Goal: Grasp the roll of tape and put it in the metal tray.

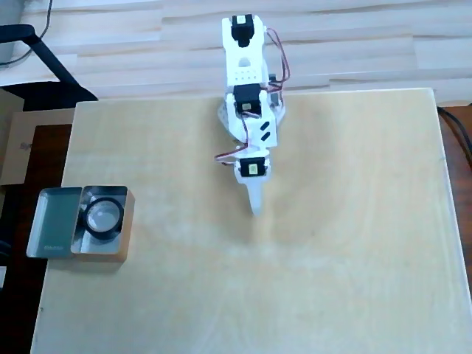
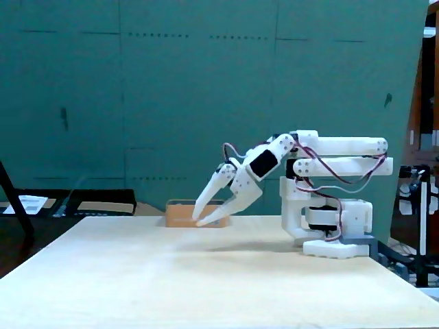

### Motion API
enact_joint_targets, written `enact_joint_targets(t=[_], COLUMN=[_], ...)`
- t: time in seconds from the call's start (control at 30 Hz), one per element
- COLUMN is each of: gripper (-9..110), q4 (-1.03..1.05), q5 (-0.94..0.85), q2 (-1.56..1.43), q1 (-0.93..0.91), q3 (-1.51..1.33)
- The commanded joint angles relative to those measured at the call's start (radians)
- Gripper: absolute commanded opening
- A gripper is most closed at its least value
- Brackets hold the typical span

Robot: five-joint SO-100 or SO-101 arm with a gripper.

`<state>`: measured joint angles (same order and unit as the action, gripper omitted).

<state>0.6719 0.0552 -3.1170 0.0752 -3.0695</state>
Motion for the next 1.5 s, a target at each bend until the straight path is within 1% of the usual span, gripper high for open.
enact_joint_targets(t=[0.0,0.07,0.4,0.67,0.9,1.1,1.47], gripper=[0,0,-1,-1,-1,-1,0], q4=[-0.028,-0.028,-0.015,0.249,0.256,0.256,0.249], q5=[-0.012,-0.043,-0.044,-0.044,-0.046,-0.135,-0.133], q2=[-0.160,-0.160,-0.172,-0.302,-0.301,-0.301,-0.293], q1=[-0.012,-0.012,-0.012,-0.002,-0.008,0.002,0.000], q3=[-0.017,-0.017,-0.017,-0.012,-0.012,-0.014,-0.011])
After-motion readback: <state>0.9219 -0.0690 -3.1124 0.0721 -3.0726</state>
